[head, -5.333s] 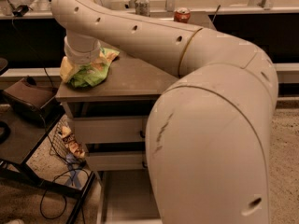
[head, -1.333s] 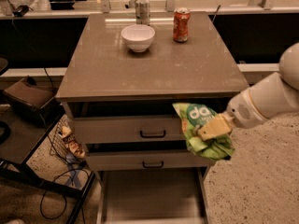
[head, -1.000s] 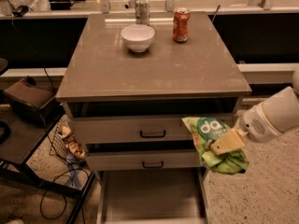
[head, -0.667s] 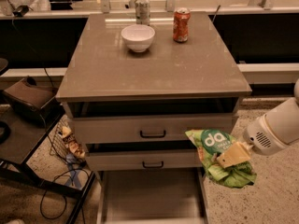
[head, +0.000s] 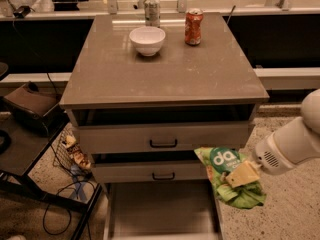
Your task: Place green rice chip bag into bottom drawer
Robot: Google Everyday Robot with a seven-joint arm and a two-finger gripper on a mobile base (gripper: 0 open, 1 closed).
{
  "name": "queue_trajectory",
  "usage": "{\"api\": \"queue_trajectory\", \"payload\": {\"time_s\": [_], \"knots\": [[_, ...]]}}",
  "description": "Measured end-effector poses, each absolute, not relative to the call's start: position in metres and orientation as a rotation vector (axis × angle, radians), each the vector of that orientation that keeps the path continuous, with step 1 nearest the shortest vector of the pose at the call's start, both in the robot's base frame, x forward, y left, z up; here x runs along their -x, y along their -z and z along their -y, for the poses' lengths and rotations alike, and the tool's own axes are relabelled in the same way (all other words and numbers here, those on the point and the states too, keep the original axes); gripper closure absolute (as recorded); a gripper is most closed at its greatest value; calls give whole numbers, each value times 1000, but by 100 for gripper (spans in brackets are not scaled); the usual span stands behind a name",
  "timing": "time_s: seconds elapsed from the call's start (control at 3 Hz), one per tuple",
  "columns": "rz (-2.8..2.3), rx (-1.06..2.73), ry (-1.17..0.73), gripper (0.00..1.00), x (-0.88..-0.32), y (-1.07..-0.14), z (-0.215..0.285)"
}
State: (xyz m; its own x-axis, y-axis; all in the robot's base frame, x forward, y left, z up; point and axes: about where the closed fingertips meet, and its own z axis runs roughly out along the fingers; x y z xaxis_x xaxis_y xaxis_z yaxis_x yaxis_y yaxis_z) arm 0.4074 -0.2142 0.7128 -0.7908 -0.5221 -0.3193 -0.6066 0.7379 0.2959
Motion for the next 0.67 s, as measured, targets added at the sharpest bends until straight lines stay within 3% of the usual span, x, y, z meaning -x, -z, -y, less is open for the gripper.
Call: {"api": "queue_trajectory", "payload": {"time_s": [0.67], "knots": [[-2811,817,-836,100,-374,-559,156]]}}
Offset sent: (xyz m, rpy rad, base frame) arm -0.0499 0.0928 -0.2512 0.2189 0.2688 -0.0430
